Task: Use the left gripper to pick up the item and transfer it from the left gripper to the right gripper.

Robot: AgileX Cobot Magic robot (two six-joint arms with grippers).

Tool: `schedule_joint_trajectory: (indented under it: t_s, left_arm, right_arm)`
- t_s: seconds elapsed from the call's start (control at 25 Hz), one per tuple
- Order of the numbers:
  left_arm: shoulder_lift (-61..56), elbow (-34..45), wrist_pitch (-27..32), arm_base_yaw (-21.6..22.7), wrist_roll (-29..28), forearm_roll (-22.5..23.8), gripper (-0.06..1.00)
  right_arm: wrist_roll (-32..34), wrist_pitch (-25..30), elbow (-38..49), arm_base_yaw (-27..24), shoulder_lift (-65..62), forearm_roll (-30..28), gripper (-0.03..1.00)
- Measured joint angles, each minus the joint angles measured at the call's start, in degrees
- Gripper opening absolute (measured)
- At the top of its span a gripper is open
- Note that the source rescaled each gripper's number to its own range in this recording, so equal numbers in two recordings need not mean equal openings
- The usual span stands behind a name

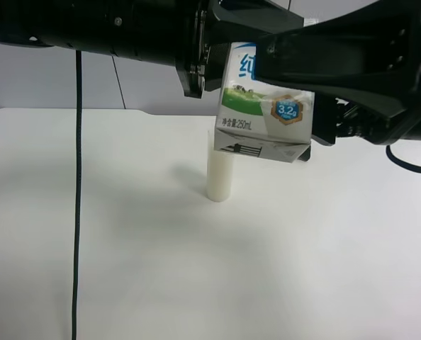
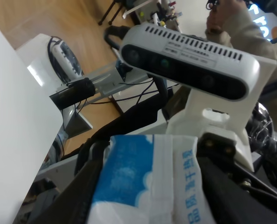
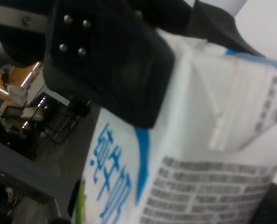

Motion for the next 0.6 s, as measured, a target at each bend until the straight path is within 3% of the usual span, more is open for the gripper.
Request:
schedule_joint_trajectory:
  t_s: [0.2,0.32,0.36,0.6]
  left_arm:
    - [0.0,0.0,1.09,0.0,0.41,-0.49,0.0]
    - [0.0,0.0,1.9,0.0,1.24,-1.07,0.0]
    - [0.0,0.0,2.0,0.0,2.03,-1.15,0.0]
    - [0.0,0.0,1.42,0.0,3.95,-1.14,0.0]
  right_arm:
    - [-0.07,-0.58,0.0,0.0,0.0,-0.11,0.51]
    - [-0.06,-2.09,0.0,0.0,0.0,-0.24,0.17]
    - [0.13,-2.62,0.05,0.0,0.11,-0.24,0.11]
    - [0.29,-4.92,0.05,0.19,0.18,-0.19,0.11]
